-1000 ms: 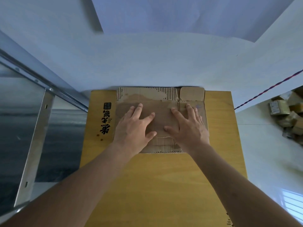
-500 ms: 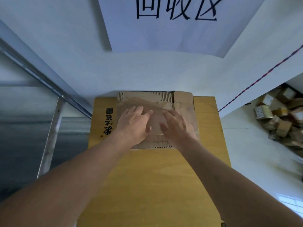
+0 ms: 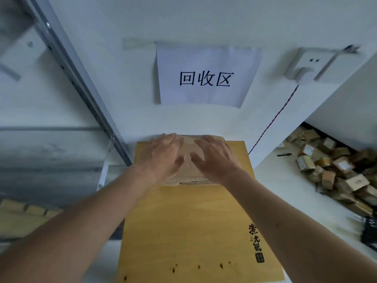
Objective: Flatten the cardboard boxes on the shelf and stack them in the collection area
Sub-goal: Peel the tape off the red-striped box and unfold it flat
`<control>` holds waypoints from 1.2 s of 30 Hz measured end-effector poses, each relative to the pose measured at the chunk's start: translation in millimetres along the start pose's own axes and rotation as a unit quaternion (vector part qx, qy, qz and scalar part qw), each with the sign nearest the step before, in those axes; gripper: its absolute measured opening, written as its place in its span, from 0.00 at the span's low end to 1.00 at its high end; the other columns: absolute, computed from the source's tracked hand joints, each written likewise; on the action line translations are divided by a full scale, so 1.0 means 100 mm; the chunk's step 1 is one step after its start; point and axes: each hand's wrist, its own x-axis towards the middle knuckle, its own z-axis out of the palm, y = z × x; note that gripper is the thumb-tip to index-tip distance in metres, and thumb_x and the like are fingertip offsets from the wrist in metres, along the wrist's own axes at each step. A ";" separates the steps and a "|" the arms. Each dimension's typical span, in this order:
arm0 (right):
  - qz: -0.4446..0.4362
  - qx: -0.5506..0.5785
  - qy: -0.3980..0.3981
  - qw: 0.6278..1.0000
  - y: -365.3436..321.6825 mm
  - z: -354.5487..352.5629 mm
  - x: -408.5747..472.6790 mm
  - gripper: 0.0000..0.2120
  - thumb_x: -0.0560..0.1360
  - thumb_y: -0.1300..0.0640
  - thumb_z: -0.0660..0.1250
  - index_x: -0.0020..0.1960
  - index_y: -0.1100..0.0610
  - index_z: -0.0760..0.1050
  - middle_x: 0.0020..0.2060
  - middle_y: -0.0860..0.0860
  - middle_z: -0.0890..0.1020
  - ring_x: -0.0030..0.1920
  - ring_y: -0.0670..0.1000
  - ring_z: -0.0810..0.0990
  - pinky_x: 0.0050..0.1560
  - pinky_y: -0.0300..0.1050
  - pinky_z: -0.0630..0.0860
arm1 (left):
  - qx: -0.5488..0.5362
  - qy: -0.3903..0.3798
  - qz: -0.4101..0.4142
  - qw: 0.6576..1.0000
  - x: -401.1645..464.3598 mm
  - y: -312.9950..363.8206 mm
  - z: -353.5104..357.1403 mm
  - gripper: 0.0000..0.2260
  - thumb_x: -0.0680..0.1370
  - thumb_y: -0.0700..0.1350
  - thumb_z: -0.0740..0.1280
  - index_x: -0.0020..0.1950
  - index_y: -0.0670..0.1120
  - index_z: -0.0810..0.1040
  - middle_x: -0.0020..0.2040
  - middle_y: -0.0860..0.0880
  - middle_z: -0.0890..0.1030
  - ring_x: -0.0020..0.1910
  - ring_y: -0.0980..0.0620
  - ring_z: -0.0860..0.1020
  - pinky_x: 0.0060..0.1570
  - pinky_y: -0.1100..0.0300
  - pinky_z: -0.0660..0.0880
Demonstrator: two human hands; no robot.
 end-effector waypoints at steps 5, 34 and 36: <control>-0.033 -0.019 0.018 0.999 -0.26 -0.42 -0.47 0.28 0.83 0.38 0.55 0.80 0.48 0.64 0.81 0.52 0.63 0.81 0.54 0.58 0.81 0.54 0.54 | 0.022 0.026 -0.025 0.999 -0.60 0.23 -0.51 0.29 0.85 0.59 0.57 0.84 0.51 0.56 0.83 0.49 0.60 0.82 0.45 0.59 0.79 0.41 0.58; -0.389 -0.022 0.142 0.910 -2.91 -1.66 -3.29 0.27 0.85 0.38 0.53 0.78 0.49 0.67 0.78 0.53 0.68 0.79 0.57 0.64 0.78 0.56 0.60 | 0.084 0.254 -0.239 0.933 -4.83 0.63 -2.33 0.24 0.85 0.60 0.57 0.78 0.51 0.66 0.77 0.50 0.71 0.74 0.47 0.71 0.72 0.46 0.69; -0.413 -0.007 0.155 0.898 -3.26 -1.63 -3.39 0.24 0.85 0.41 0.55 0.76 0.49 0.70 0.75 0.52 0.73 0.75 0.57 0.70 0.76 0.55 0.64 | 0.092 0.259 -0.255 0.927 -5.11 0.40 -2.43 0.22 0.84 0.59 0.57 0.75 0.51 0.68 0.74 0.51 0.73 0.71 0.47 0.73 0.69 0.47 0.71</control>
